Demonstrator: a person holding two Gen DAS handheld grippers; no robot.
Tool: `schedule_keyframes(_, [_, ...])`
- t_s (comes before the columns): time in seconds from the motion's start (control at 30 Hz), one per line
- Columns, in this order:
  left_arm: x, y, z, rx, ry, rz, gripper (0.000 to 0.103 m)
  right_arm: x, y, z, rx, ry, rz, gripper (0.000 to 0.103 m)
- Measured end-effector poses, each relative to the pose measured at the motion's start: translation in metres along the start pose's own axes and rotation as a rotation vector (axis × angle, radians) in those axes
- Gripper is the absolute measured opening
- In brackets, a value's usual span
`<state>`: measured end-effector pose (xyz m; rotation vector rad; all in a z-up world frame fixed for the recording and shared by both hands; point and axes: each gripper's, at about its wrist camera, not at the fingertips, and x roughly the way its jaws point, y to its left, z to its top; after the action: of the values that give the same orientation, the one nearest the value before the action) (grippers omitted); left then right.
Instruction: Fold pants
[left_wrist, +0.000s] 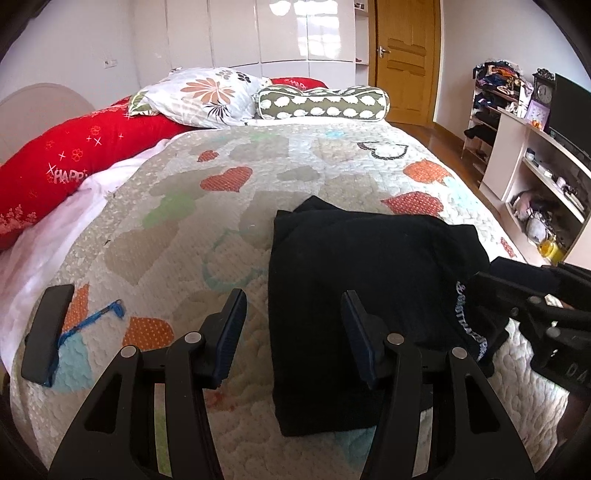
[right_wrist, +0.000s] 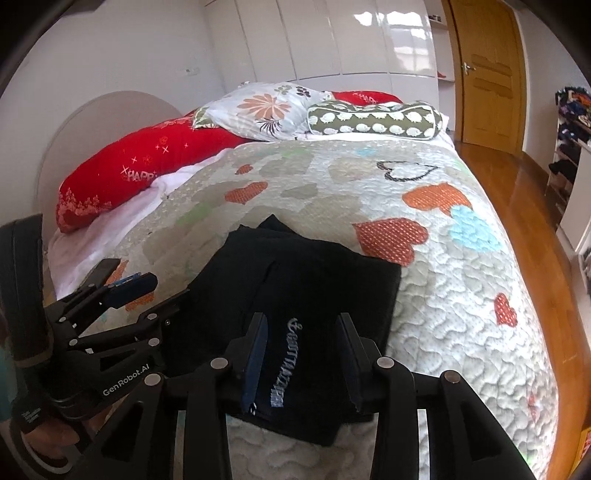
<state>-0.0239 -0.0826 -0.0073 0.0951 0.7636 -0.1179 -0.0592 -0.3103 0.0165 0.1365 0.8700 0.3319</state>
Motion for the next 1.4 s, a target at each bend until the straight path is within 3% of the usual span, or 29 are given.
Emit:
schedule_keyframes(0.33, [0.028,0.000,-0.006,-0.005,0.050,0.014,0.053,0.038,-0.008,-0.010,0.012,0.092,-0.010,0.037])
schedule_keyframes(0.67, [0.035,0.001,-0.007,-0.018,0.040,0.010,0.055,0.047,-0.018,-0.017,0.025,0.075,0.024,0.041])
schedule_keyframes(0.93, [0.034,0.001,-0.008,-0.018,0.038,0.015,0.056,0.049,-0.016,-0.018,0.019,0.076,0.041,0.049])
schedule_keyframes(1.07, [0.029,0.000,-0.009,-0.019,0.037,0.018,0.056,0.050,-0.014,-0.019,0.020,0.074,0.072,0.061])
schedule_keyframes(1.3, [0.019,0.001,-0.011,-0.025,0.036,0.014,0.056,0.049,-0.009,-0.020,0.042,0.059,0.050,0.065])
schedule_keyframes(1.4, [0.012,0.001,-0.012,-0.020,0.029,0.022,0.056,0.040,-0.004,-0.018,0.024,0.059,-0.011,0.064])
